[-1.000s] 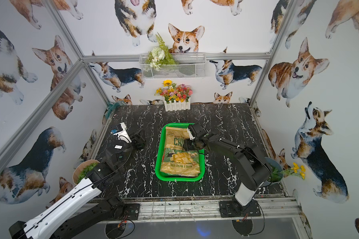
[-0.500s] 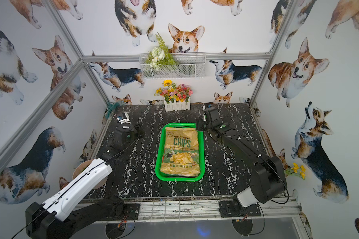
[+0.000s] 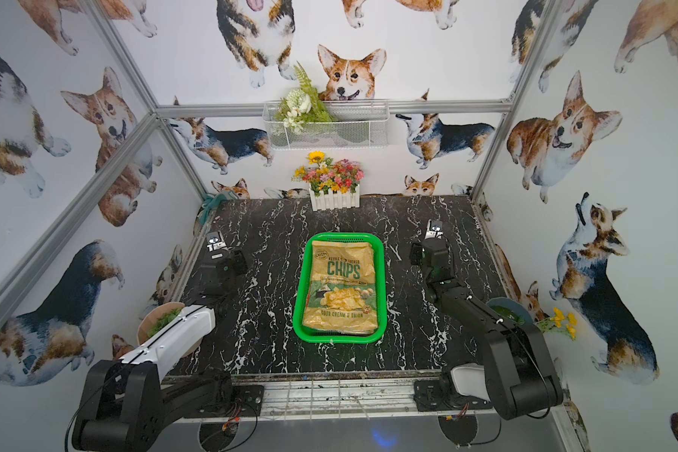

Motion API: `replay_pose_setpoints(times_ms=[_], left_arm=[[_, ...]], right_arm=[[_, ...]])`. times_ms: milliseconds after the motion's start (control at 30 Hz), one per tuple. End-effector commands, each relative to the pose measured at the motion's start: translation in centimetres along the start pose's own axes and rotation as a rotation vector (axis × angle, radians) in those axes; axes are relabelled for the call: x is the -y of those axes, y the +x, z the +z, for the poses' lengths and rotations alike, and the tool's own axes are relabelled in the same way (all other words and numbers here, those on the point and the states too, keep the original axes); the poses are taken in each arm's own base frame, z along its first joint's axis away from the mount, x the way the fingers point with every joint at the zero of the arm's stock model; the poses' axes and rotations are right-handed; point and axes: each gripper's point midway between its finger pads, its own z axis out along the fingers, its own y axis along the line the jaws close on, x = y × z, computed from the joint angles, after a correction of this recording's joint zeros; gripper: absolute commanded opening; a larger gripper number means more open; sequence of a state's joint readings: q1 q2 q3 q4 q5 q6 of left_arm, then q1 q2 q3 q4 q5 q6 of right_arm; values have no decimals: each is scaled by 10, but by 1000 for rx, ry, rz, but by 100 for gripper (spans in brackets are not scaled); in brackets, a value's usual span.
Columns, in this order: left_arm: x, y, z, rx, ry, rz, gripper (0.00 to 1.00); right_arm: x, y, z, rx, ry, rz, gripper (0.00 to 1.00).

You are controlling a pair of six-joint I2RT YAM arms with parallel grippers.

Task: Put the potato chips into the basket
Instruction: Reset both arms

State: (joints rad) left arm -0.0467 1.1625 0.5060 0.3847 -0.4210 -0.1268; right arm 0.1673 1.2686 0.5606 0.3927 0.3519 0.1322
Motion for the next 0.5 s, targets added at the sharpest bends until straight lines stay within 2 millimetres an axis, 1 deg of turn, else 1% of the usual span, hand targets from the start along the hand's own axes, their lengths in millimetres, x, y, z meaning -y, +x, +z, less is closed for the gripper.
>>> replay_pose_setpoints(times_ms=[0, 100, 200, 267, 300, 367, 467], left_arm=[[-2, -3, -2, 83, 31, 41, 67], [-4, 11, -3, 127, 54, 36, 68], [-3, 17, -2, 162, 73, 5, 70], [3, 26, 4, 142, 100, 34, 70], [6, 31, 7, 132, 113, 48, 70], [14, 39, 11, 122, 156, 73, 70], [24, 44, 19, 89, 195, 110, 70]], right_arm=[[10, -6, -5, 110, 39, -74, 69], [11, 12, -6, 135, 30, -93, 68], [16, 27, -9, 174, 34, -87, 67], [17, 29, -15, 214, 4, -76, 66], [13, 30, -17, 236, -46, -83, 66], [12, 32, -17, 245, -83, -82, 65], [15, 36, -21, 260, -108, -60, 64]])
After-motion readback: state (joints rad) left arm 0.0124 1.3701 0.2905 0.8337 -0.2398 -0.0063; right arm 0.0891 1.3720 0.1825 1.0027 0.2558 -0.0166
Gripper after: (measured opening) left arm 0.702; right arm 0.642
